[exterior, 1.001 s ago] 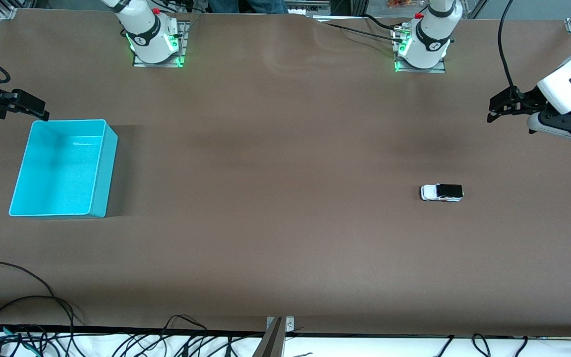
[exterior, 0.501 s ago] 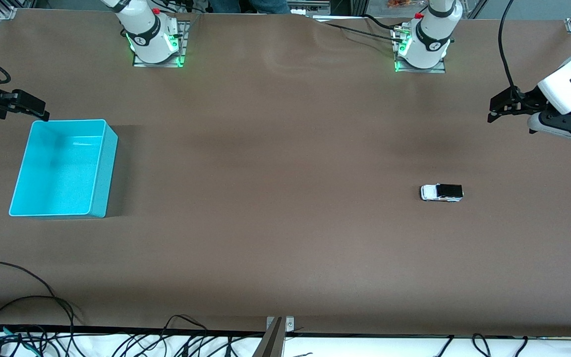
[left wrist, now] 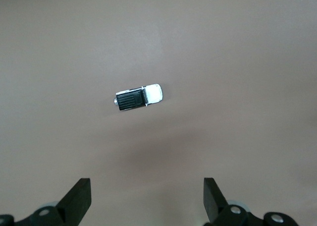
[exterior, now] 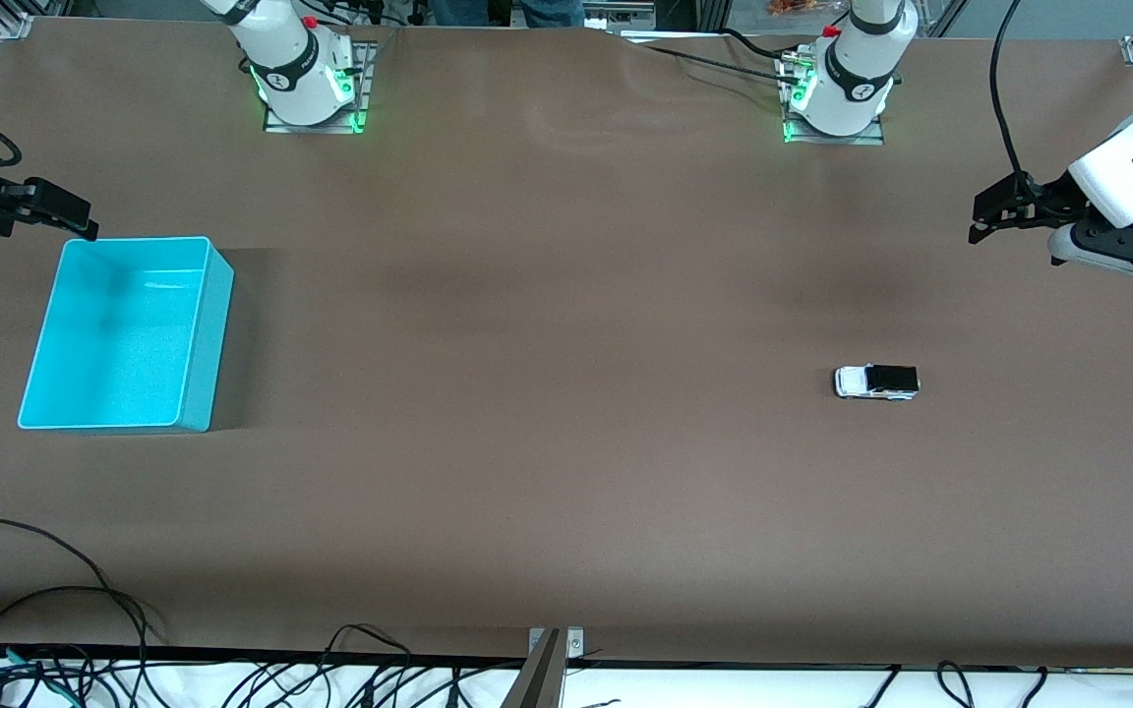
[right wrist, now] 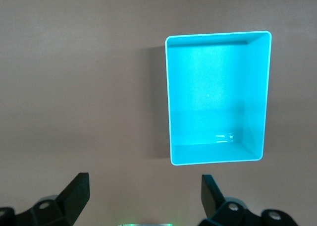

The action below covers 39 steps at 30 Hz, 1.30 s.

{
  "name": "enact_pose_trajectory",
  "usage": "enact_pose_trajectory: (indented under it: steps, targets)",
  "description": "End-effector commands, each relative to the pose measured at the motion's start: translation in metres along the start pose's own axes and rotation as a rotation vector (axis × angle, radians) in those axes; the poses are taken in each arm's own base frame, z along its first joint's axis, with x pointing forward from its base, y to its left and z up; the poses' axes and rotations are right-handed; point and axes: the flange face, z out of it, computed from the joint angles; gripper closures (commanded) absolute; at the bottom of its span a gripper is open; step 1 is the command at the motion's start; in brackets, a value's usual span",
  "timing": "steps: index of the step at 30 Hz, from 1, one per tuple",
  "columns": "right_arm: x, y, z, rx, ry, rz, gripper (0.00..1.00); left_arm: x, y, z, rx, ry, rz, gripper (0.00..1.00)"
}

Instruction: Wind and store white jeep toy

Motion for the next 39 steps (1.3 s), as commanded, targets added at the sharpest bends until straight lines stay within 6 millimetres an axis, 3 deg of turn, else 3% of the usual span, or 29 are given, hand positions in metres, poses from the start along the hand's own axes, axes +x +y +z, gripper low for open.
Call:
enact_pose_trajectory:
  steps: [1, 28, 35, 39]
  targets:
    - [0.001, -0.001, -0.004, -0.005, 0.005, 0.003, 0.00, 0.001, -0.003, -0.006, -0.008, -0.004, 0.019, 0.00]
    - [0.001, -0.001, -0.004, -0.005, 0.005, 0.003, 0.00, 0.002, -0.003, -0.004, -0.007, -0.009, 0.025, 0.00]
    - [0.001, -0.001, -0.004, -0.005, 0.005, 0.003, 0.00, 0.007, -0.003, 0.003, -0.011, -0.020, 0.073, 0.00]
    - [0.000, 0.000, -0.005, -0.005, 0.006, 0.005, 0.00, 0.013, -0.004, 0.017, -0.022, -0.046, 0.161, 0.00]
